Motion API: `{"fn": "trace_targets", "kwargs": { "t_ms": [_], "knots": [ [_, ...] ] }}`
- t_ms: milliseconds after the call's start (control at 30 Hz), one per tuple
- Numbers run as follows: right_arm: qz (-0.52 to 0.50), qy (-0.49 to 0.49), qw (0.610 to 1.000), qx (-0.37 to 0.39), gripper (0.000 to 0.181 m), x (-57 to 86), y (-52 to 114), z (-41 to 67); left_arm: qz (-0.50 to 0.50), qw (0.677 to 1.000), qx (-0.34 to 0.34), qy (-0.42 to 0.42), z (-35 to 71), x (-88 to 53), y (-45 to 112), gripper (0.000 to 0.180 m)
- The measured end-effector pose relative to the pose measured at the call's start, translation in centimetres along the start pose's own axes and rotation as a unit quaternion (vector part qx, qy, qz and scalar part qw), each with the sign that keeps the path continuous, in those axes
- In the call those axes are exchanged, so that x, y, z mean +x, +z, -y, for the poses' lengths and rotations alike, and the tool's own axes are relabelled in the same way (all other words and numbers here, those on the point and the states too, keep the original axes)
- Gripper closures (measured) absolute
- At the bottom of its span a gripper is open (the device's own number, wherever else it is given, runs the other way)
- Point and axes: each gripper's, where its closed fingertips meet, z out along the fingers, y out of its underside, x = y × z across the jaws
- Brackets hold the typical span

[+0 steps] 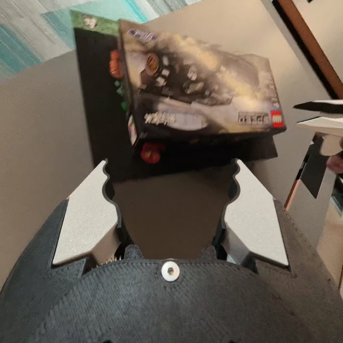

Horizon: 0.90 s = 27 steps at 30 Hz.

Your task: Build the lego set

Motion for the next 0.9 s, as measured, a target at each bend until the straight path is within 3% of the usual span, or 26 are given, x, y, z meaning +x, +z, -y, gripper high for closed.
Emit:
{"fn": "trace_targets", "kwargs": {
  "t_ms": [200, 433, 533, 700, 900],
  "knots": [
    [0.133, -0.204, 0.969, -0.037, 0.123, -11.3, -0.4, -4.6, 0.063, 0.998, -0.029, 0.007, -9.9, -3.0, -8.3, 0.079],
    [0.267, -0.283, 0.916, -0.096, 0.123, -24.4, 2.7, -10.4, 0.154, 0.988, -0.006, -0.006, -16.0, -4.6, -16.3, 0.099],
    [0.326, -0.285, 0.898, -0.08, 0.12, -30.7, 2.9, -9.0, 0.23, 0.972, 0.053, 0.011, -15.3, -6.2, -23.5, 0.098],
    [0.395, -0.324, 0.858, -0.052, 0.114, -40.9, 3.4, -5.9, 0.337, 0.932, 0.13, -0.046, -16.4, -10.6, -38.0, 0.092],
    [0.451, -0.388, 0.8, -0.081, 0.111, -49.9, 3.9, -7.3, 0.371, 0.909, 0.086, -0.166, -27.8, -12.7, -46.8, 0.091]
  ]
}}
